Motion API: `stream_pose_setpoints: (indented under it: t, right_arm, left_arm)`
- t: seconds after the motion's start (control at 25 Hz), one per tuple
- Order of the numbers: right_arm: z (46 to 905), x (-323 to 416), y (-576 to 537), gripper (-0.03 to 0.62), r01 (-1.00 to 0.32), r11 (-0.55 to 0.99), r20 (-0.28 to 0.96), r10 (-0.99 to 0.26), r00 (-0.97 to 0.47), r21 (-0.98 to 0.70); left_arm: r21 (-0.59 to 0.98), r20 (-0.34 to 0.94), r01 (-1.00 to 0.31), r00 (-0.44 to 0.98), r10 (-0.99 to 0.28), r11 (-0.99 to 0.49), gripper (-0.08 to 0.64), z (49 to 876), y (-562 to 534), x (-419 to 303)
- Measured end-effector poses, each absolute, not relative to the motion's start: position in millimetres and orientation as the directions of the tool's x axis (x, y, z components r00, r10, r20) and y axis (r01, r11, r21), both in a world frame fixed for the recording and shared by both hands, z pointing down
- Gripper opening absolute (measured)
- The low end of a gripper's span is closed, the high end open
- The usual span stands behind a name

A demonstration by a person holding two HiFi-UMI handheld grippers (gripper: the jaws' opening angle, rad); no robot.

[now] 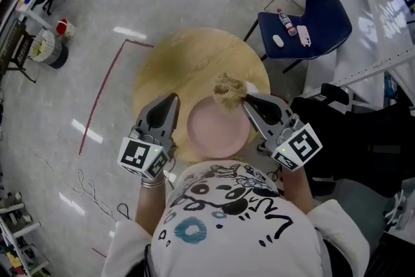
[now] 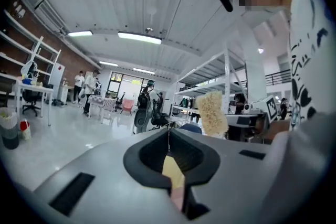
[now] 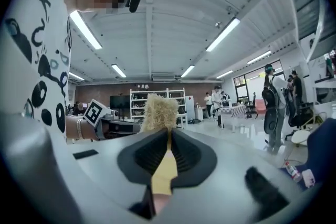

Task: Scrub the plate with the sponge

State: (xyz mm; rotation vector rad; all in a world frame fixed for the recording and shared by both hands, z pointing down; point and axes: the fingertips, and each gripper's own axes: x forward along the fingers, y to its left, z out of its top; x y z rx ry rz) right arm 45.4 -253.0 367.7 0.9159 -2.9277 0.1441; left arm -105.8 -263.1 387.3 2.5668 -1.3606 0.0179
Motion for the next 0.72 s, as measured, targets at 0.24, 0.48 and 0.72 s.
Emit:
stream_pose_setpoints:
  t: [0.24, 0.48, 0.72]
  right_arm:
    - [326.2, 64.9, -254.6, 0.041, -0.618, 0.786, 0.009, -0.618, -0.786, -0.010]
    - [322.2, 80.1, -254.5, 0.040, -0.652, 0.758, -0.002, -0.653, -0.758, 0.017]
    - [316.8, 86.2, -251.8, 0.040, -0.668, 0.744, -0.011, -0.668, -0.744, 0.030]
  left_arm:
    - [0.133, 0.029, -0.757, 0.648, -0.761, -0.639, 0.015, 338.9, -252.2, -92.1]
    - [0.088, -0.010, -0.724, 0.686, -0.728, -0.684, 0.015, 315.7, -245.2, -80.0]
    - [0.051, -0.021, -0.706, 0.707, -0.707, -0.707, 0.015, 306.9, -239.0, -77.0]
